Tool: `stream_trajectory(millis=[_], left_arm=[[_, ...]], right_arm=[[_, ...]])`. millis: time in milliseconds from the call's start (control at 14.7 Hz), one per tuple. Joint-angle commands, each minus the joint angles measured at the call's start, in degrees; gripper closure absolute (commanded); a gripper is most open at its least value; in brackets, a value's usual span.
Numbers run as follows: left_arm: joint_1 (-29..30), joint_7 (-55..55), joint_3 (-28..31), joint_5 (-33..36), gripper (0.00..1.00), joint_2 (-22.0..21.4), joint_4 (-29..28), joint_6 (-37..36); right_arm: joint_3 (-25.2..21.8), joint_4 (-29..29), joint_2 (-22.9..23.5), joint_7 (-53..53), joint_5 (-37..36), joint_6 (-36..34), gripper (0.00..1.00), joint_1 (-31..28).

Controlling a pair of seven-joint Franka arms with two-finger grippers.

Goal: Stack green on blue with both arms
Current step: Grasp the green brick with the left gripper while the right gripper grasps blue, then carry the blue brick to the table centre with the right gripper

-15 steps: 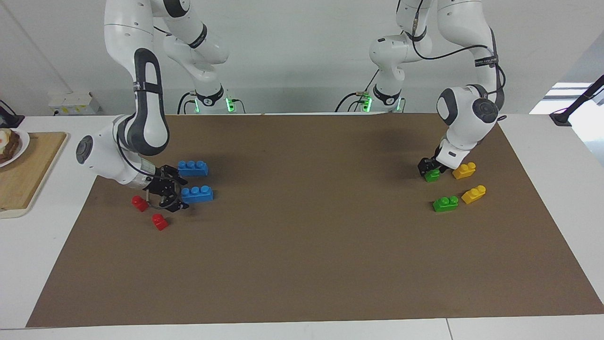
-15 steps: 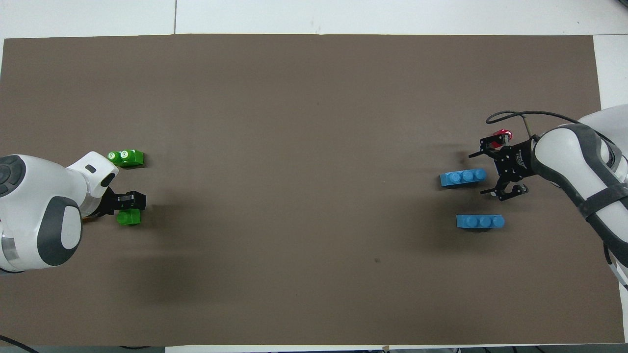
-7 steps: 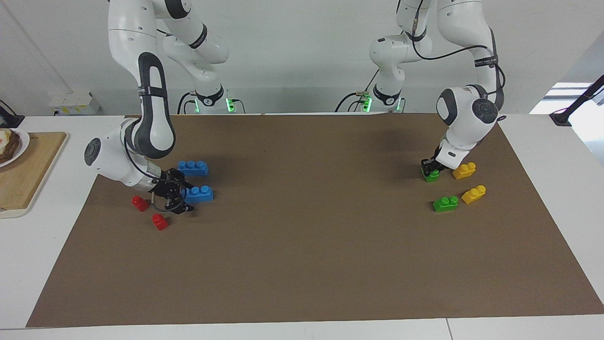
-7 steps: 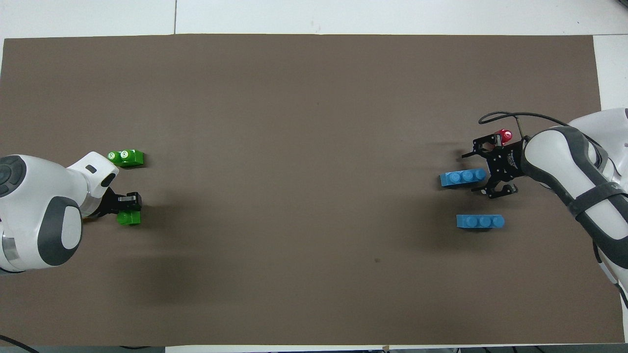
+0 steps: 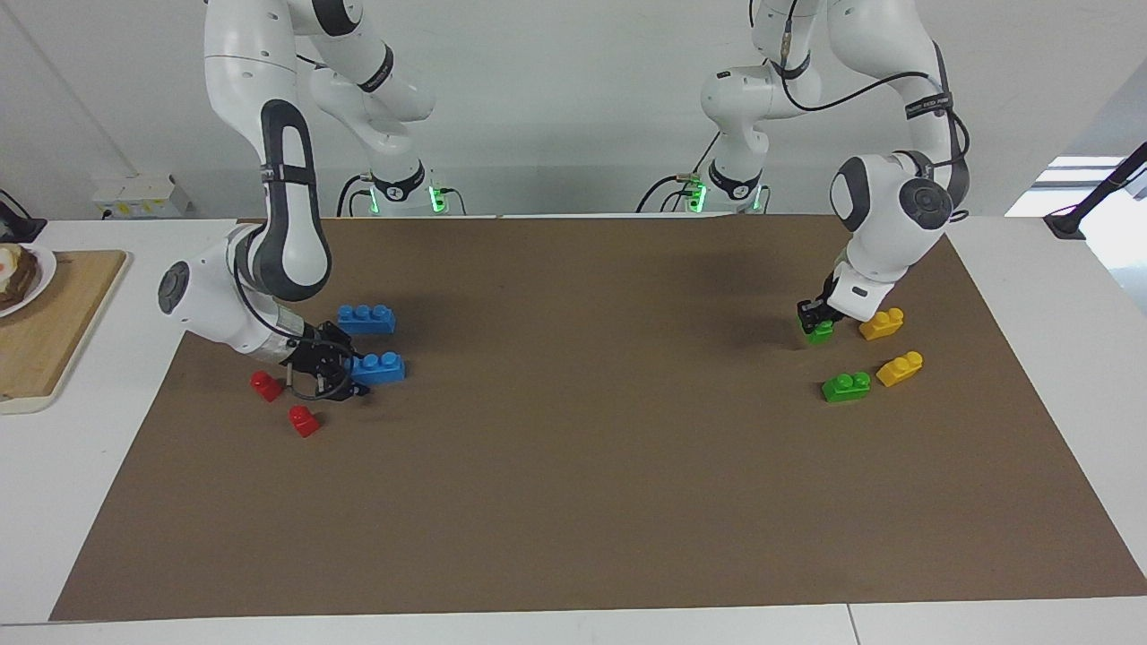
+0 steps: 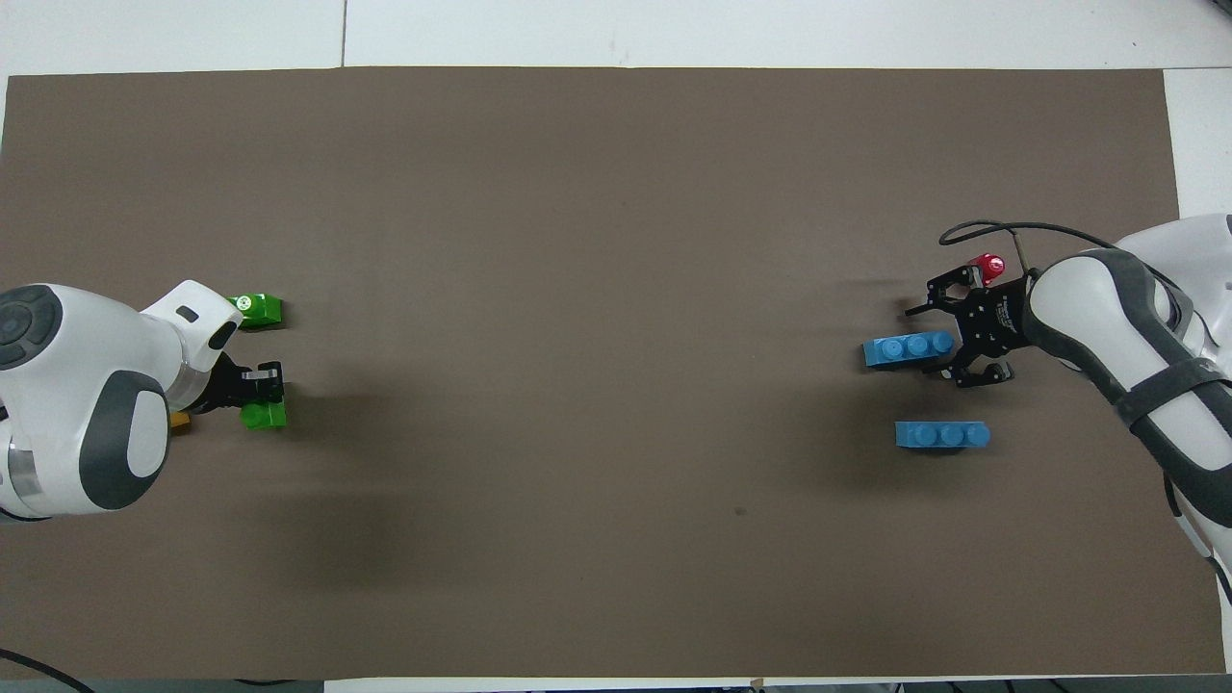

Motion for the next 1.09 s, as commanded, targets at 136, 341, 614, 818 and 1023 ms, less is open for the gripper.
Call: stream_trajectory(millis=[136,341,614,818,1023], left_arm=[[0.01,-3.48,0.47,0.30,1.00,-2.03,2.60,-7.74],[-0.60,-11.12,0.38,-0.05,1.00,-1.94,4.01,-8.18],[-0.43,-17.02,0.39,-2.78,1.00,-1.85,4.54,-8.62],[-0.69,-20.09,0.39,-3.13,1.00,-1.59,5.42,-8.62],[-0.87,-26.24,0.21,-4.71,1.00,-1.41,5.42,-8.18]], right_arm=[[0.26,-1.01,-0.23,-2.44,2.94,1.04,0.98,-0.74],[0.35,-0.75,-0.14,-2.44,3.11,0.95,1.00,-0.74],[0.44,3.28,-0.05,-0.17,7.59,-0.89,1.00,1.36],[0.44,7.24,-0.84,7.63,7.86,-1.07,1.00,6.54],[0.44,9.79,-1.37,16.86,7.86,-0.55,1.00,13.74]])
